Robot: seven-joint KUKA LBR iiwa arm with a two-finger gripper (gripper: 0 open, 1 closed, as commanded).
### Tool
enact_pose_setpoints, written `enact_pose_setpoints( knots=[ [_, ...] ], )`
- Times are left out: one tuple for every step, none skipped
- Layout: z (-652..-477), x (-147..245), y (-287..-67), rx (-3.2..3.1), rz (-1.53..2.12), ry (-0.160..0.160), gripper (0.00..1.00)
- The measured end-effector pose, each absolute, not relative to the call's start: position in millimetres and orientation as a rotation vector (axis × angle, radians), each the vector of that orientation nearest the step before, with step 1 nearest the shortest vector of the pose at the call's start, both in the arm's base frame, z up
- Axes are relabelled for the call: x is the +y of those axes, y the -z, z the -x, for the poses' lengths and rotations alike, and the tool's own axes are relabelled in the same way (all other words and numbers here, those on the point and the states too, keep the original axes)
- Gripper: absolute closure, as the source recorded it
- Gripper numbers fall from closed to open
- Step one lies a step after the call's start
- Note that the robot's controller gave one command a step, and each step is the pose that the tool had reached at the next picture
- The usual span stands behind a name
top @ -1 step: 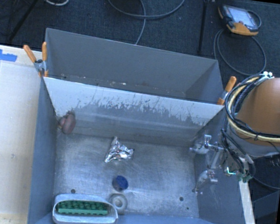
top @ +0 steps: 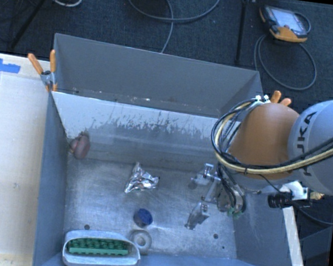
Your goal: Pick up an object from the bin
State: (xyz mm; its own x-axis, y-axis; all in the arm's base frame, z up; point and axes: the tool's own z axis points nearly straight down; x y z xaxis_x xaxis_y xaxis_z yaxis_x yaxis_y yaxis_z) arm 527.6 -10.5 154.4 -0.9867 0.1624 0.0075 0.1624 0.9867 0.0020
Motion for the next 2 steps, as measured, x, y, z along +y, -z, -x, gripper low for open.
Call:
enact_pose_setpoints(
  knots=[
    [-517.5, 76.8, -80.9, -3.131, 0.297, 0.001, 0.0],
    [-514.3, 76.5, -79.6, -3.118, 0.29, -0.006, 1.0]
  ],
)
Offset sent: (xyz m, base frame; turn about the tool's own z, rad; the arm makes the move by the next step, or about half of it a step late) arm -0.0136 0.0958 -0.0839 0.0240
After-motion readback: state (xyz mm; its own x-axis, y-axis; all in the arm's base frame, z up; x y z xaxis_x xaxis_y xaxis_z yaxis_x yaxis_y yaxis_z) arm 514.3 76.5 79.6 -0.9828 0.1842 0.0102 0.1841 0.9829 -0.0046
